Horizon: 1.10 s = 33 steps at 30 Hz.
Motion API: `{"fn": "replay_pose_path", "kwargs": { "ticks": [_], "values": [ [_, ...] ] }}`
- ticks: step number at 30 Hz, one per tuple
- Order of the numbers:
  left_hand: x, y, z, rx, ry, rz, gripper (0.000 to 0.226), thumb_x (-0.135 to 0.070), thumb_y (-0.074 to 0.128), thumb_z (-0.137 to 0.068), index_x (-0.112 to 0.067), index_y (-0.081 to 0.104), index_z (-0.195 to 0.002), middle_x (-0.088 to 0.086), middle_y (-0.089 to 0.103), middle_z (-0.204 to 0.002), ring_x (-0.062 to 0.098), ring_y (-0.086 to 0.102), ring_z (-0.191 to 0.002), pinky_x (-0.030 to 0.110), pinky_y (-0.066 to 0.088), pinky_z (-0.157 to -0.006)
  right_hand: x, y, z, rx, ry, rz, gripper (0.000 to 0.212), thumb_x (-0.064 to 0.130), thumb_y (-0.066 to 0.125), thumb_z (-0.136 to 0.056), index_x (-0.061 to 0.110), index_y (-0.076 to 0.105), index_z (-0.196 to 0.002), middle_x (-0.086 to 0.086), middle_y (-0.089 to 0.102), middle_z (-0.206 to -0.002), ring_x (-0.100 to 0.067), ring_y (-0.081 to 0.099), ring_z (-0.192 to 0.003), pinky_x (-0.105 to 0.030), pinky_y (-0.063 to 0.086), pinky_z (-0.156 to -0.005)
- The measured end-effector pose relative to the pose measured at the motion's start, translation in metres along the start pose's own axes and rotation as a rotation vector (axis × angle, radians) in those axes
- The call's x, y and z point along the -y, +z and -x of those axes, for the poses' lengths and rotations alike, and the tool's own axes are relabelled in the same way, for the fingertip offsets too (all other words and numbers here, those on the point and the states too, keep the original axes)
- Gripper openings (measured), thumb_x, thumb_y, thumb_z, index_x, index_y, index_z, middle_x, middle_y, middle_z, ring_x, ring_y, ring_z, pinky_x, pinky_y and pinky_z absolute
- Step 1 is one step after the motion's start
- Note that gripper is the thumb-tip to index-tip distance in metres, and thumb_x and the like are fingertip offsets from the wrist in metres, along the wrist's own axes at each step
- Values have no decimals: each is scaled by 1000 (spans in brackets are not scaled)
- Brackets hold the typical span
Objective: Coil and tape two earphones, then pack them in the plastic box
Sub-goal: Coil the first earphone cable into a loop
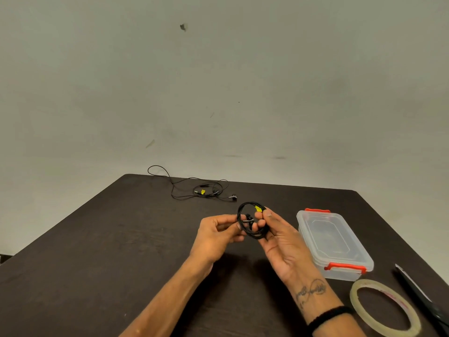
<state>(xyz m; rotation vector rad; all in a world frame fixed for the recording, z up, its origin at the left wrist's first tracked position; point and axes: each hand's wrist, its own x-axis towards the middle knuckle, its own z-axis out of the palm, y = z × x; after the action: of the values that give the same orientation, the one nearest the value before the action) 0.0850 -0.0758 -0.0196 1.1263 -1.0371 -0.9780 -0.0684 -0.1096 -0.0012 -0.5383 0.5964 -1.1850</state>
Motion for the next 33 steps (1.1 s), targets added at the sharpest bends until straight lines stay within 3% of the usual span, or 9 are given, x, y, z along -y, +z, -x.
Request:
{"fn": "replay_pose_path", "kwargs": {
  "ticks": [5, 11, 15, 18, 22, 27, 31, 33],
  "values": [
    [-9, 3, 2, 65, -86, 222, 22, 3, 67, -94, -3, 76, -114, 16, 80, -106, 23, 77, -100, 34, 63, -90, -4, -1, -1, -34, -70, -28, 30, 2, 66, -94, -6, 67, -123, -15, 77, -84, -11, 69, -63, -27, 64, -63],
    [-4, 5, 3, -12, -67, 139, 28, -10, 78, -89, -5, 75, -117, 13, 80, -107, 27, 76, -108, 38, 61, -92, -7, -1, -1, -35, -99, -3, 24, 1, 68, -94, -4, 71, -117, -18, 78, -91, -14, 70, -68, -30, 66, -68],
    [-6, -1, 1, 23, -130, 207, 17, -13, 73, -94, -7, 79, -108, 10, 79, -102, 19, 72, -92, 34, 59, -87, -6, -1, 0, -56, -141, 119, 18, 3, 69, -95, 3, 75, -112, -19, 79, -95, -16, 72, -72, -37, 66, -76],
    [-12, -4, 0, 102, -176, 276, 11, -17, 71, -95, -14, 81, -97, 1, 73, -90, 10, 64, -78, 34, 56, -82, -6, -4, -2, -106, -216, 309, 16, 8, 71, -96, 10, 77, -110, -13, 82, -99, -22, 76, -94, -43, 61, -90],
    [-16, -7, -1, 103, -253, 352, 19, -15, 66, -92, -17, 79, -78, 0, 64, -80, 11, 55, -69, 35, 52, -77, -11, -4, -1, -109, -279, 504, 16, 14, 73, -96, 15, 78, -111, -3, 83, -94, -17, 75, -100, -31, 55, -76],
    [-16, -9, 0, 112, -252, 262, 28, -21, 58, -96, -18, 64, -68, 1, 63, -82, 17, 57, -84, 36, 49, -80, -12, -4, -2, -104, -292, 598, 15, 14, 74, -96, 18, 79, -110, 0, 83, -94, -11, 76, -92, -24, 53, -66],
    [-18, -8, 1, 91, -261, 387, 16, -25, 65, -98, -14, 76, -93, 4, 72, -87, 16, 66, -85, 36, 54, -85, -14, -5, -3, -103, -288, 572, 16, 10, 74, -95, 15, 79, -109, -2, 83, -94, -15, 78, -94, -29, 58, -71],
    [-20, -7, 3, 103, -269, 427, 22, -27, 64, -99, -13, 79, -107, 1, 71, -85, 13, 65, -83, 37, 53, -88, -15, -6, -5, -112, -283, 560, 17, 10, 74, -95, 14, 78, -111, -3, 83, -94, -15, 78, -93, -30, 59, -72]
  ]
}}
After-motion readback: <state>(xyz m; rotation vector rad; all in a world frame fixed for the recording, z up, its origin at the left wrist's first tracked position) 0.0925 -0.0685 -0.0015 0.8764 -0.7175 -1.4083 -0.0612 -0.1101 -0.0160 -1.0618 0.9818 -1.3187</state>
